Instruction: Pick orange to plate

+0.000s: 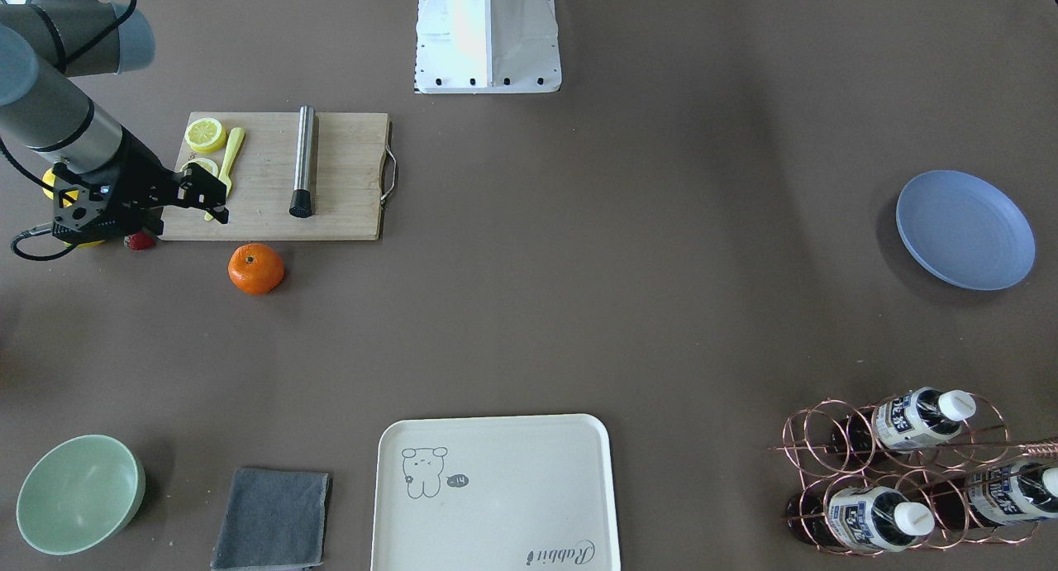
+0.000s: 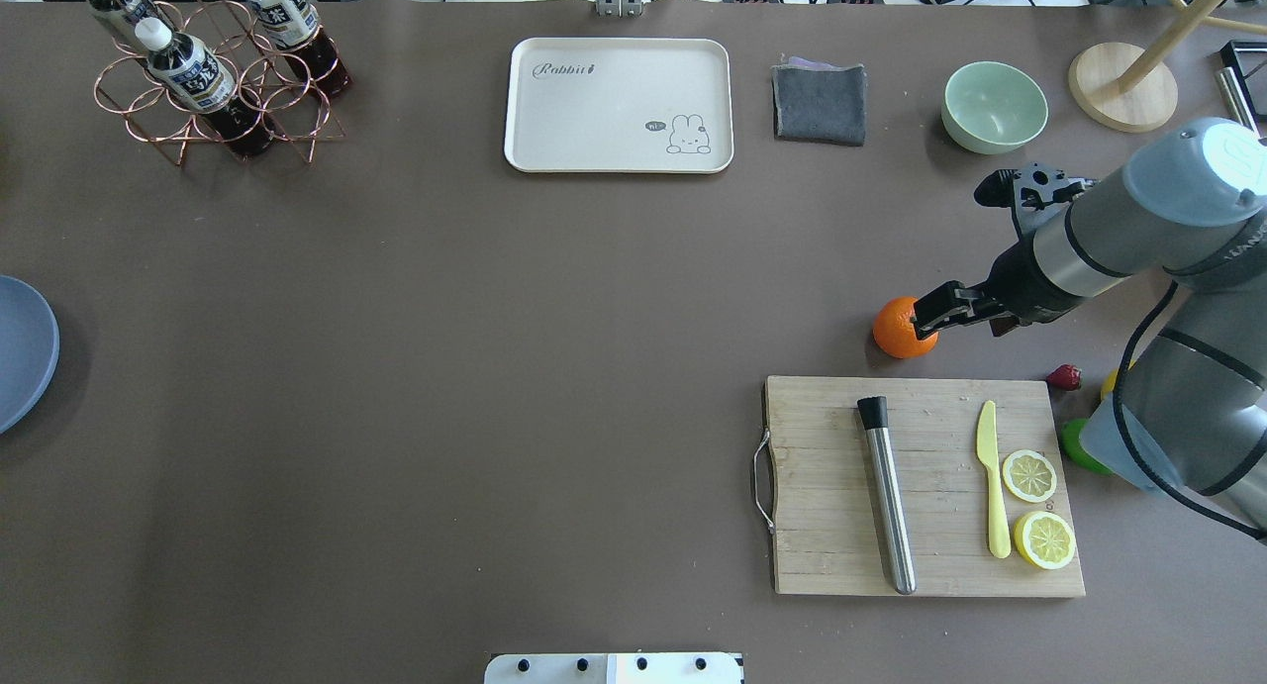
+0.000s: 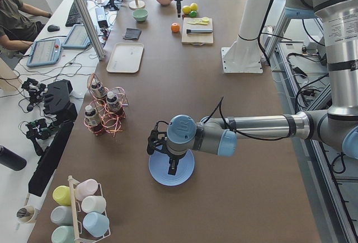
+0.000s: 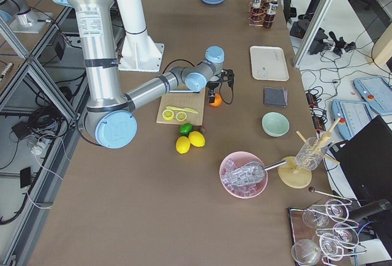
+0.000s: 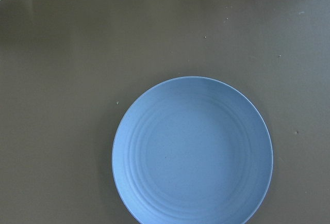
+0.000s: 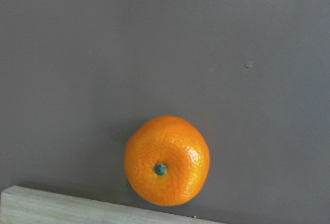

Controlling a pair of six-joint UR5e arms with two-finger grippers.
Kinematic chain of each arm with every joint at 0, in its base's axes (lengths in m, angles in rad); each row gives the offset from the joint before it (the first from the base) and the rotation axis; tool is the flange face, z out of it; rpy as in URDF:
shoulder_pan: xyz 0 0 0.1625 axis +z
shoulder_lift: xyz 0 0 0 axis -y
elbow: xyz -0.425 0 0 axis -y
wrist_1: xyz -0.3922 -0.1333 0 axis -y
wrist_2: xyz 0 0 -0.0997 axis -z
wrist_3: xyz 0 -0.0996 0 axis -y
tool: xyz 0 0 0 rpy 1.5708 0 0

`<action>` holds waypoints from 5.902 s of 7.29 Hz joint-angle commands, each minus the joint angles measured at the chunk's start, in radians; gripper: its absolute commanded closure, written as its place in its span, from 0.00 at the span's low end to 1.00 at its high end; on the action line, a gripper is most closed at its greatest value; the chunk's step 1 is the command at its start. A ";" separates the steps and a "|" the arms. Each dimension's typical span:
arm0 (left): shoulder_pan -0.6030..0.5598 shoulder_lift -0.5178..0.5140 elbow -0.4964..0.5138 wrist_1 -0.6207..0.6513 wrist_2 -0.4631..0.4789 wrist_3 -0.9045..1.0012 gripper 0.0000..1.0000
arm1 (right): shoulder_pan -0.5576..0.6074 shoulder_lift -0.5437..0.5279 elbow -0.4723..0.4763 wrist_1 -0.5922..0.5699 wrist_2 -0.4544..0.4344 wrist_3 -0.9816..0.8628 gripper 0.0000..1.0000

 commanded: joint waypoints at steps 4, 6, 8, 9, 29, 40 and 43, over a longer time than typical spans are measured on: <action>0.185 -0.155 0.470 -0.501 0.185 -0.168 0.08 | -0.021 0.038 -0.028 0.000 -0.017 0.004 0.01; 0.208 -0.155 0.484 -0.513 0.179 -0.171 0.23 | -0.021 0.036 -0.028 -0.003 -0.017 0.004 0.01; 0.216 -0.155 0.485 -0.511 0.149 -0.174 0.42 | -0.021 0.036 -0.024 -0.005 -0.017 0.008 0.01; 0.216 -0.153 0.488 -0.511 0.133 -0.174 0.53 | -0.021 0.036 -0.019 -0.005 -0.017 0.013 0.01; 1.050 -0.581 -0.067 -0.306 0.521 -1.473 1.00 | -0.060 0.112 -0.154 -0.008 -0.095 0.001 0.02; 0.881 -0.481 -0.125 -0.303 0.413 -1.314 0.03 | -0.238 0.473 -0.125 -0.261 -0.179 0.259 1.00; 0.771 -0.423 -0.113 -0.303 0.334 -1.163 0.03 | -0.396 0.640 -0.275 -0.252 -0.314 0.398 1.00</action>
